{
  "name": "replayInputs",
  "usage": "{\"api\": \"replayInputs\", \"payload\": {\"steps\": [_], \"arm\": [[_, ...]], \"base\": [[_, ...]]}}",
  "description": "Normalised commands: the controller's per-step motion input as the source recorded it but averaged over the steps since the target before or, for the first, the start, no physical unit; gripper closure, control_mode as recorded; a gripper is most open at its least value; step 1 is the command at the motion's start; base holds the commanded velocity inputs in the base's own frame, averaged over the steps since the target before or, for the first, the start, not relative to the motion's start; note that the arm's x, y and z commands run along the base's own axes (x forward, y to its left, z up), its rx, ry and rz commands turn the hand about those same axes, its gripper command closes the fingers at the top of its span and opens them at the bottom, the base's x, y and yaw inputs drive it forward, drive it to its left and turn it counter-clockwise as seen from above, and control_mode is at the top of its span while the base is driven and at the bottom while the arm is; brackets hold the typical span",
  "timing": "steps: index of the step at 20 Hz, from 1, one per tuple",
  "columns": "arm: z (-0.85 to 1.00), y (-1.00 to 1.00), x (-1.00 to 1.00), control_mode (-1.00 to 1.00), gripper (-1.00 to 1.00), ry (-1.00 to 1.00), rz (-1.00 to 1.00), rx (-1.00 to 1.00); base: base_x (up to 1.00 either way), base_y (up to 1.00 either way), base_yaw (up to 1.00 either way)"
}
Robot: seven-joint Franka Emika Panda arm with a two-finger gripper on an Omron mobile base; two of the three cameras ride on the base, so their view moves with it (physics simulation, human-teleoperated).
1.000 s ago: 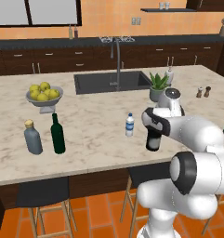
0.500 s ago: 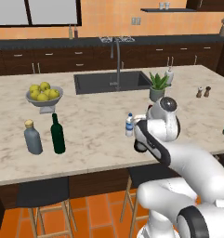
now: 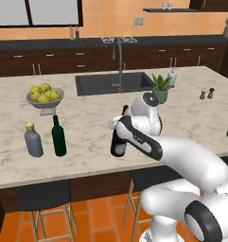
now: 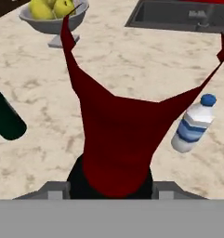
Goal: Move the plastic bottles in the middle to the plastics group, and the glass bottles in the middle to the glass group.
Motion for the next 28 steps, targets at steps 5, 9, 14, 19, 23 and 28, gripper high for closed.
{"api": "replayInputs", "payload": {"steps": [5, 9, 14, 19, 23, 28], "arm": [[-0.01, 0.98, 0.60, -1.00, 1.00, 0.13, 0.17, -0.06], [-0.09, 0.87, 0.66, -1.00, 1.00, 0.09, 0.07, -0.08], [-0.25, 0.69, 0.41, -1.00, 1.00, 0.00, 0.03, -0.05], [-0.50, 0.34, 0.23, -1.00, 1.00, 0.00, 0.01, -0.01], [-0.32, 0.24, 0.33, -1.00, 1.00, 0.00, 0.01, 0.00], [-0.28, 0.19, 0.23, -1.00, 1.00, 0.00, 0.03, 0.00]], "base": [[0.00, 0.00, 0.00], [0.00, 0.00, 0.00], [0.00, 0.00, 0.00], [0.00, 0.00, 0.00], [0.00, 0.00, 0.00], [0.00, 0.00, 0.00]]}}
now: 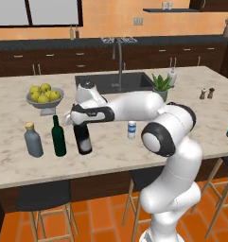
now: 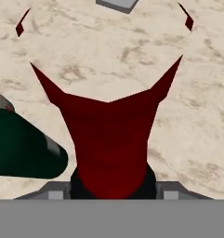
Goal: Move the plastic bottles in the middle to the plastics group, and the glass bottles in the middle to the glass group.
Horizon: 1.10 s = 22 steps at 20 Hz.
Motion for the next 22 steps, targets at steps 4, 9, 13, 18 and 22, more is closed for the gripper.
{"api": "replayInputs", "payload": {"steps": [4, 9, 13, 18, 22], "arm": [[-0.17, 0.04, 0.16, -1.00, 1.00, 0.01, 0.05, 0.02], [-0.23, -0.01, 0.07, -1.00, 1.00, -0.03, 0.04, 0.15], [-0.25, 0.00, 0.00, -1.00, 1.00, -0.15, 0.06, 0.09], [-0.52, 0.00, 0.00, -1.00, 1.00, -0.11, 0.09, 0.12], [-0.49, 0.00, 0.00, -1.00, 1.00, -0.13, 0.09, 0.14]], "base": [[0.00, 0.00, 0.00], [0.00, 0.00, 0.00], [0.00, 0.00, 0.00], [0.00, 0.00, 0.00], [0.00, 0.00, 0.00]]}}
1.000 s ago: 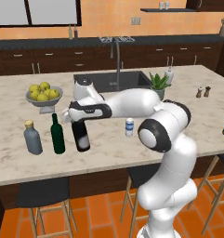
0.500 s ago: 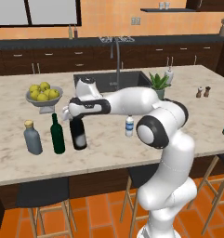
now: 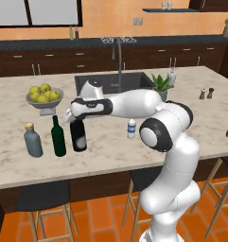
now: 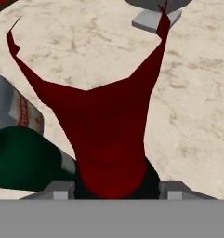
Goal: Move the plastic bottles in the middle to the plastics group, and the glass bottles in the middle to the glass group.
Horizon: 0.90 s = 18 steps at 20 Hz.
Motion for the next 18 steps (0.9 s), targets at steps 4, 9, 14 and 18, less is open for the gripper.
{"api": "replayInputs", "payload": {"steps": [4, 9, 14, 18], "arm": [[-0.14, 0.00, -0.03, -1.00, 1.00, -0.13, 0.10, 0.09], [-0.21, 0.00, -0.03, -1.00, 1.00, -0.02, 0.10, 0.02], [-0.38, 0.00, -0.11, -1.00, 1.00, 0.00, 0.03, 0.01], [0.00, 0.00, -0.01, -1.00, -1.00, 0.00, 0.00, 0.00]], "base": [[0.00, 0.00, 0.00], [0.00, 0.00, 0.00], [0.00, 0.00, 0.00], [0.00, 0.00, 0.00]]}}
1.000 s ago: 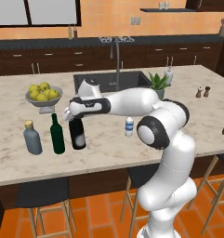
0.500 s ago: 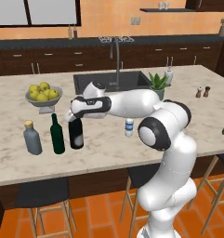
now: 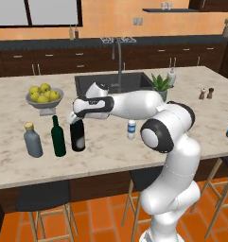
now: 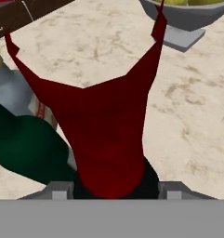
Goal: Move the plastic bottles in the middle to the plastics group, and the glass bottles in the middle to the glass group.
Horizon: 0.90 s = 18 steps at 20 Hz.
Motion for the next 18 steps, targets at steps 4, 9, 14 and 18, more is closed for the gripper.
{"api": "replayInputs", "payload": {"steps": [4, 9, 14, 18], "arm": [[0.00, 0.00, 0.00, -1.00, -1.00, 0.00, 0.00, 0.00], [0.06, 0.00, -0.04, -1.00, -1.00, -0.02, 0.00, 0.00], [0.20, -0.18, -0.37, -1.00, -1.00, -0.04, -0.01, 0.00], [0.30, -0.49, -0.49, -1.00, -1.00, -0.04, -0.05, 0.01]], "base": [[0.00, 0.00, 0.00], [0.00, 0.00, 0.00], [0.00, 0.00, 0.00], [0.00, 0.00, 0.00]]}}
